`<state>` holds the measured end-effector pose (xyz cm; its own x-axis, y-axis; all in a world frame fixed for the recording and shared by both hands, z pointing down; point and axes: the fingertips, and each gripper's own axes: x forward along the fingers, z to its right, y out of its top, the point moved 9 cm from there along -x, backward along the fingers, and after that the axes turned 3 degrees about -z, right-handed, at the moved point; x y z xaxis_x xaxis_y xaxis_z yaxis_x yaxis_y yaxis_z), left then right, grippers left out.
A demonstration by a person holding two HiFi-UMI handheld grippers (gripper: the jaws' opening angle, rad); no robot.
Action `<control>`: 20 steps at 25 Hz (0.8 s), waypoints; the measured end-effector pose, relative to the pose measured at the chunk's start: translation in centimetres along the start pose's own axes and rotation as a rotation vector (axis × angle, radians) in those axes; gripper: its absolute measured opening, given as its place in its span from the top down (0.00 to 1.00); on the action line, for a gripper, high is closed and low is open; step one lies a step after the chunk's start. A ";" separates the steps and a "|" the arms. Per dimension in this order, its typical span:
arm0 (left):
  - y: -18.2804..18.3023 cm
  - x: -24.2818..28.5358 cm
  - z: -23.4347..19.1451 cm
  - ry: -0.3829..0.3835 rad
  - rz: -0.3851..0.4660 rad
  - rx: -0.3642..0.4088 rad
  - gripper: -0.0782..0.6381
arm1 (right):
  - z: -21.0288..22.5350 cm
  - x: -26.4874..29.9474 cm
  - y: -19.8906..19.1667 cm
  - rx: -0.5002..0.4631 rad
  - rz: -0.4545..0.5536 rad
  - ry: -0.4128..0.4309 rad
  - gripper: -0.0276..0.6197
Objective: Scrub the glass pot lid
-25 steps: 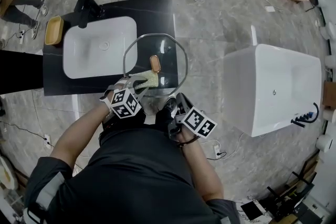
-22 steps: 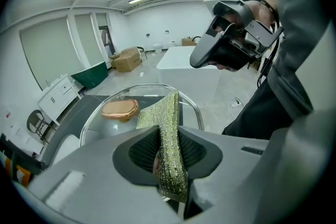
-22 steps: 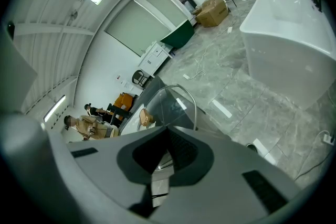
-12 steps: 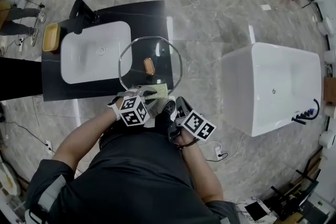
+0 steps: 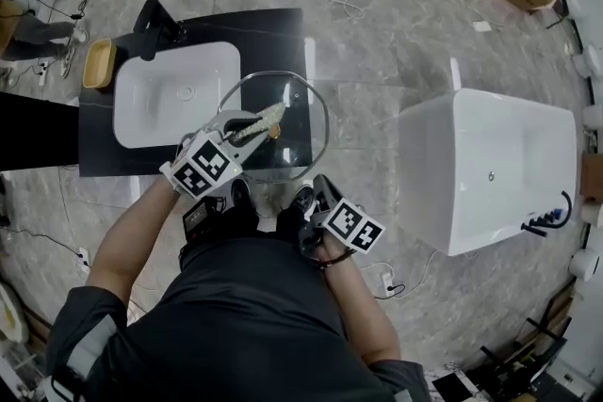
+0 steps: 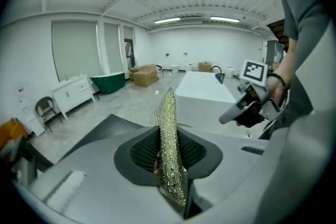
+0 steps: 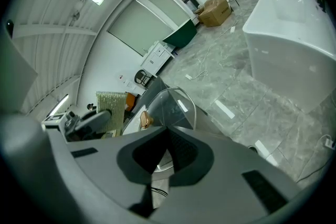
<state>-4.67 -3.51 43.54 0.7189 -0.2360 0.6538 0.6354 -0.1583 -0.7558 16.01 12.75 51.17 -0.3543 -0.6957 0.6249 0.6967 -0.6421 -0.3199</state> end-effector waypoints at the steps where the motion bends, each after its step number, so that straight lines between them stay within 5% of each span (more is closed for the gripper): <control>1: 0.4 0.1 -1.9 0.046 0.000 0.006 0.79 | 0.1 -0.1 0.0 0.001 0.002 -0.002 0.95; 3: 1.3 1.3 -5.2 0.101 -0.005 0.015 0.79 | 0.4 -0.5 -0.1 0.009 0.008 -0.010 0.95; 8: 2.2 8.7 -9.3 0.074 -0.108 0.019 0.79 | 2.5 -2.3 -0.2 0.049 0.041 -0.040 0.95; 13: 0.9 15.1 -7.3 0.036 -0.274 0.119 0.79 | 5.9 -5.0 0.1 0.117 0.088 -0.083 0.95; 20: 0.2 16.2 -4.5 -0.068 -0.341 0.170 0.79 | 7.8 -5.4 1.4 0.135 0.068 -0.068 0.95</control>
<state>5.81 -11.69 53.83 0.4718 -0.1327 0.8717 0.8747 -0.0541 -0.4817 23.75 18.12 52.97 -0.2633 -0.7100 0.6532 0.7969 -0.5417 -0.2676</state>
